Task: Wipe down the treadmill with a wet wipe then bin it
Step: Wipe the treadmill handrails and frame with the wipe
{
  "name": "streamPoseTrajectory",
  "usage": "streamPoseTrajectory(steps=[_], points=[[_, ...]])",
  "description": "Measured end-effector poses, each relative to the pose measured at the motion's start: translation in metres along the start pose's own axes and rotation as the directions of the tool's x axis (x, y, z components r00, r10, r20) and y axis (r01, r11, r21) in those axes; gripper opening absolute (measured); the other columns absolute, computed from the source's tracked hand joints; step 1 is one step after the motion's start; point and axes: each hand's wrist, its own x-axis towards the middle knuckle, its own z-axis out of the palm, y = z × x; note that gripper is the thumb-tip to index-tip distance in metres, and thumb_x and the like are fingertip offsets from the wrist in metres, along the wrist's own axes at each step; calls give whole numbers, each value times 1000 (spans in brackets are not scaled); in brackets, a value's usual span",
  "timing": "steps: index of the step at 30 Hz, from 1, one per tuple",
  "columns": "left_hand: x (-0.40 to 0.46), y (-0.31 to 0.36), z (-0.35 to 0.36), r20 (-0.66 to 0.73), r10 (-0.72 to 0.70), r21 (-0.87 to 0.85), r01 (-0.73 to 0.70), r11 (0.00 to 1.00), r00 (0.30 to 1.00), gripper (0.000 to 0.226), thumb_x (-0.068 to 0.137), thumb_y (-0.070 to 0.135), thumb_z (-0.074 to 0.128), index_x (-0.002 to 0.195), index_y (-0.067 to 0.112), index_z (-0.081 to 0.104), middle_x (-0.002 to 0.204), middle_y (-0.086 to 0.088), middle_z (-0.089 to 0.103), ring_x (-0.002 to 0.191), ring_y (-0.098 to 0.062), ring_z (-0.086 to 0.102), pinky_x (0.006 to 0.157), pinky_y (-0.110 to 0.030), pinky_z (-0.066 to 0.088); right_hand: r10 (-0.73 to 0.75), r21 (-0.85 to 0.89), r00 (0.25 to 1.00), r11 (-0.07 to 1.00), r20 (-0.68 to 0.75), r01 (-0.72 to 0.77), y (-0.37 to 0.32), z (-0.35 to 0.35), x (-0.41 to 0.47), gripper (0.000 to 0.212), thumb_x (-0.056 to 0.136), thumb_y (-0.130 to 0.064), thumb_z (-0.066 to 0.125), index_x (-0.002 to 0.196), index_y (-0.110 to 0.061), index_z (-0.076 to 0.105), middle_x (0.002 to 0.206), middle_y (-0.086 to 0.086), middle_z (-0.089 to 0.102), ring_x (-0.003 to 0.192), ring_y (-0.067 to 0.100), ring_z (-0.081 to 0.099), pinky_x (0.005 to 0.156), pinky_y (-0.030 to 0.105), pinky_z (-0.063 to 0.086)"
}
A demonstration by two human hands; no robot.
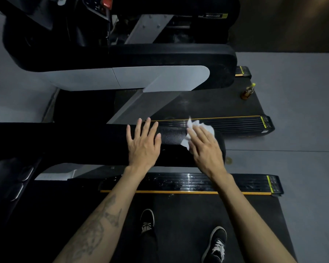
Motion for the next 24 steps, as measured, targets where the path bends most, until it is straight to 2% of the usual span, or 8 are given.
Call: streamPoseTrajectory(steps=[3,5,8,12,15,18,21,24], points=[[0,-1,-1,-4,-6,1,6,1000,1000,56,108,48,22,155,25,43,165,-2,36,157,-26,21,126,-56,4,205,-57,978,978,40,-203,-13,1,20,61,106,-40,20,151,-8,45,152,15,50,147,30,37,122,45,26],[-1,-1,0,-2,-9,-5,9,1000,1000,57,108,48,21,155,25,43,165,-2,35,157,-25,20,126,-55,4,256,-40,964,966,65,-254,-31,6,35,64,104,-40,18,154,-5,39,152,16,50,148,30,36,124,46,21],[-2,0,0,-3,-11,-26,11,1000,1000,58,108,48,20,156,25,42,166,-2,33,157,-25,18,127,-54,4,139,-15,989,990,51,-138,-38,9,25,64,106,-43,15,157,-9,35,159,11,44,152,26,31,126,43,18],[-7,4,3,-23,-12,-55,11,998,1000,57,108,46,21,156,24,42,166,-3,33,158,-25,18,127,-54,6,3,74,999,997,-41,1,-8,3,-26,51,107,-23,43,156,-14,41,164,5,35,155,21,25,125,38,19],[-10,9,3,-57,-4,-73,0,997,998,53,109,41,24,154,23,46,165,-3,36,157,-27,20,127,-56,7,183,95,978,980,-95,-174,-7,6,-16,51,107,-27,37,153,-7,45,160,10,41,152,26,30,125,40,22],[-11,15,4,-63,17,-103,-24,994,998,53,108,39,25,152,20,49,164,-4,38,157,-25,22,127,-56,7,334,63,943,941,-19,-332,-30,10,15,60,107,-38,22,156,-8,40,163,11,37,155,25,24,127,42,14],[-11,21,6,-66,43,-107,-50,993,997,55,108,38,23,152,14,49,164,-6,37,157,-24,21,128,-55,8,156,27,988,987,0,-156,-33,11,8,57,109,-38,21,159,-13,35,165,7,32,157,21,19,127,37,8],[-11,28,8,-65,52,-123,-59,991,997,55,108,38,24,152,15,48,164,-6,36,157,-24,21,128,-56,8,1,38,999,999,-44,1,-11,6,-24,52,108,-29,34,158,-14,37,165,5,33,155,21,23,126,34,11]])
